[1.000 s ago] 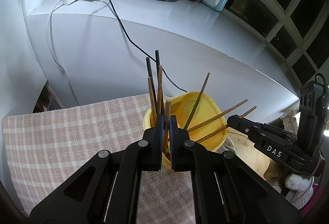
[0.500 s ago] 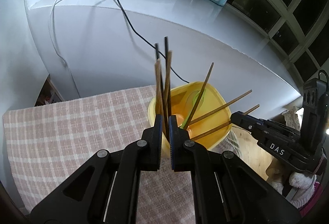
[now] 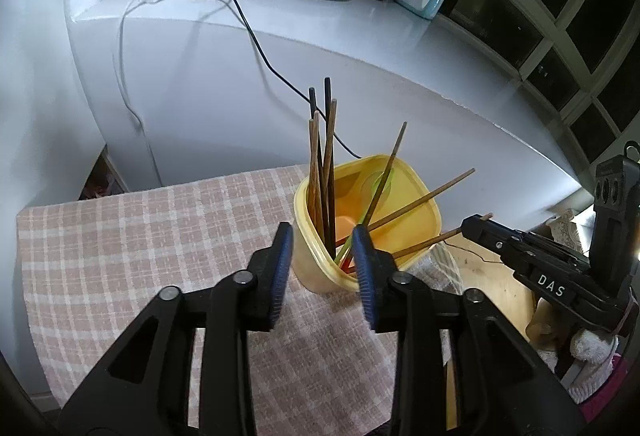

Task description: Organize utensils

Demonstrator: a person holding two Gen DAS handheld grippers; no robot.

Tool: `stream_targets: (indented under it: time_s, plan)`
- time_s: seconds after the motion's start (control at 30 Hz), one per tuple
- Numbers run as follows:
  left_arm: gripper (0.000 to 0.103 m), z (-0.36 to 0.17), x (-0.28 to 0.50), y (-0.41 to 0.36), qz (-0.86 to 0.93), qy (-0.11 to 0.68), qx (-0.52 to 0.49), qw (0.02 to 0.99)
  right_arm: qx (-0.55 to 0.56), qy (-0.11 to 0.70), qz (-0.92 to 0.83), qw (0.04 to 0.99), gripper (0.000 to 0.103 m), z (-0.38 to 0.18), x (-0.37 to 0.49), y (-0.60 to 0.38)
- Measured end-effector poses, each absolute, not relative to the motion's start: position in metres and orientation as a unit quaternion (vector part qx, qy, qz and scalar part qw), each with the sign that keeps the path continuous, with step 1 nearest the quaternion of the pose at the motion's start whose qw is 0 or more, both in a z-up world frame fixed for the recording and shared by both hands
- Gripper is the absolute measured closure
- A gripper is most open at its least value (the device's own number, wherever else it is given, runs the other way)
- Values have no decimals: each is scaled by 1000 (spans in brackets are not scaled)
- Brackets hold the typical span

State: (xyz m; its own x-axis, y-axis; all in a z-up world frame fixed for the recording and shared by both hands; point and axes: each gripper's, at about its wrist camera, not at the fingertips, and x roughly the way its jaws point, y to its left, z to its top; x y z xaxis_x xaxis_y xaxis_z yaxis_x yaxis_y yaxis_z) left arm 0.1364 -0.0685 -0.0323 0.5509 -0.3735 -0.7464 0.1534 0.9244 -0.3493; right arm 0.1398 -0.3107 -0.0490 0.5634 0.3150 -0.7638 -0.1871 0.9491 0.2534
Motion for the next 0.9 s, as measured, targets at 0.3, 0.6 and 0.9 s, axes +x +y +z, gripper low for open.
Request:
stream_targets:
  time_s: [0.3, 0.6, 0.9]
  plan:
    - [42, -10, 114, -65, -142, 422, -110, 889, 82, 425, 150, 889, 82, -30, 122, -315]
    - [34, 12, 98, -63, -132, 405, -103, 899, 86, 409, 157, 895, 80, -16, 105, -316]
    - [19, 27, 79, -67, -115, 386, -84, 912, 86, 400, 171, 896, 70, -11, 96, -315]
